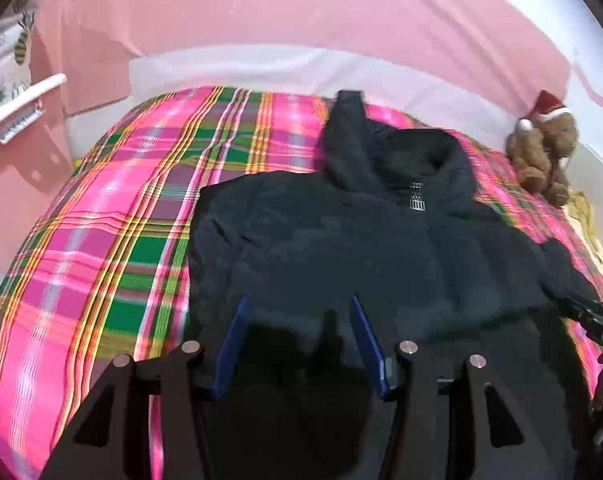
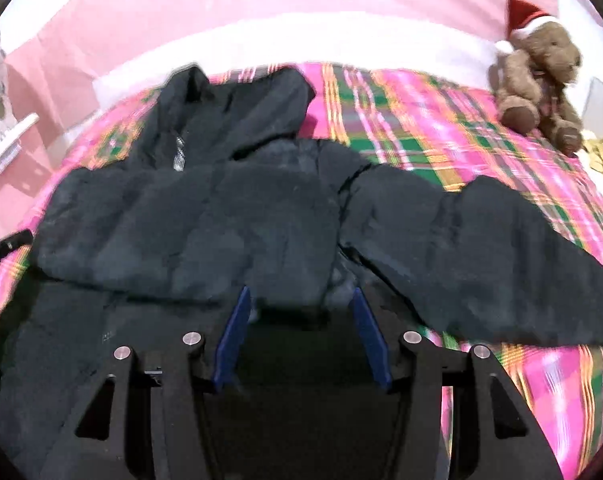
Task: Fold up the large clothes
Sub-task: 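Fold the held sleeve across the jacket body with the left tool, then grasp the other jacket sleeve with the right tool and lift it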
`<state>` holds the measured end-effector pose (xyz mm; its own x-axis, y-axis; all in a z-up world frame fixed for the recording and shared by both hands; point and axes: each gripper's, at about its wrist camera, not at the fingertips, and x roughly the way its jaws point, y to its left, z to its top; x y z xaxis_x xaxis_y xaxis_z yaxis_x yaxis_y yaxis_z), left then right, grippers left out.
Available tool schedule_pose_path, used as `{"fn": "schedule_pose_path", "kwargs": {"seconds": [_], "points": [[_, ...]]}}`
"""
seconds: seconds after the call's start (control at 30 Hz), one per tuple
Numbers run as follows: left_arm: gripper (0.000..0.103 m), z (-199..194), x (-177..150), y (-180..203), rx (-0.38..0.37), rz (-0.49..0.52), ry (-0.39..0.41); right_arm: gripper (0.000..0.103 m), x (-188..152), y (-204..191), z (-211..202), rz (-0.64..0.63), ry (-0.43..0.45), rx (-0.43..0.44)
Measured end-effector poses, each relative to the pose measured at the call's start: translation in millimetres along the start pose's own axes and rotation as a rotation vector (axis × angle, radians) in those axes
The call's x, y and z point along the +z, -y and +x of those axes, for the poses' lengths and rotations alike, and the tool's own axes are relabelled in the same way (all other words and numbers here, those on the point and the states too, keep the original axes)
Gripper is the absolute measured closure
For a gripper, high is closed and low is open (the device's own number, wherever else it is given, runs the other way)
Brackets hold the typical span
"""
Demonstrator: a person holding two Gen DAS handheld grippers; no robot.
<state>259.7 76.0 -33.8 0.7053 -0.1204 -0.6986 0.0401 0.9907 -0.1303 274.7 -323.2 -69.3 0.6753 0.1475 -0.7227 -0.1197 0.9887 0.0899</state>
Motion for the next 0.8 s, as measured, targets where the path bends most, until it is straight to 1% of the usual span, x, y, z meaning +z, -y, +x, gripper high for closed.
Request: {"fn": "schedule_pose_path", "kwargs": {"seconds": [0.13, 0.23, 0.33, 0.53, 0.7, 0.8], "points": [[0.048, -43, -26, 23, -0.027, 0.013, 0.013, 0.049, -28, 5, -57, 0.046, 0.046, 0.019], [0.048, -68, -49, 37, -0.047, 0.013, 0.007, 0.049, -50, 3, -87, 0.055, 0.060, 0.022], [0.048, -85, -67, 48, -0.065, 0.003, -0.002, 0.049, -72, 0, -108, 0.060, 0.058, 0.012], [0.048, -109, -94, 64, -0.110, -0.017, -0.014, 0.049, -102, -2, -135, 0.082, 0.043, 0.020], [0.048, -121, -104, 76, -0.137, -0.015, -0.017, 0.049, -115, -3, -150, 0.072, 0.043, 0.026], [0.048, -127, -105, 82, -0.138, -0.003, -0.009, 0.049, -118, 0, -156, 0.071, 0.049, 0.019]]}}
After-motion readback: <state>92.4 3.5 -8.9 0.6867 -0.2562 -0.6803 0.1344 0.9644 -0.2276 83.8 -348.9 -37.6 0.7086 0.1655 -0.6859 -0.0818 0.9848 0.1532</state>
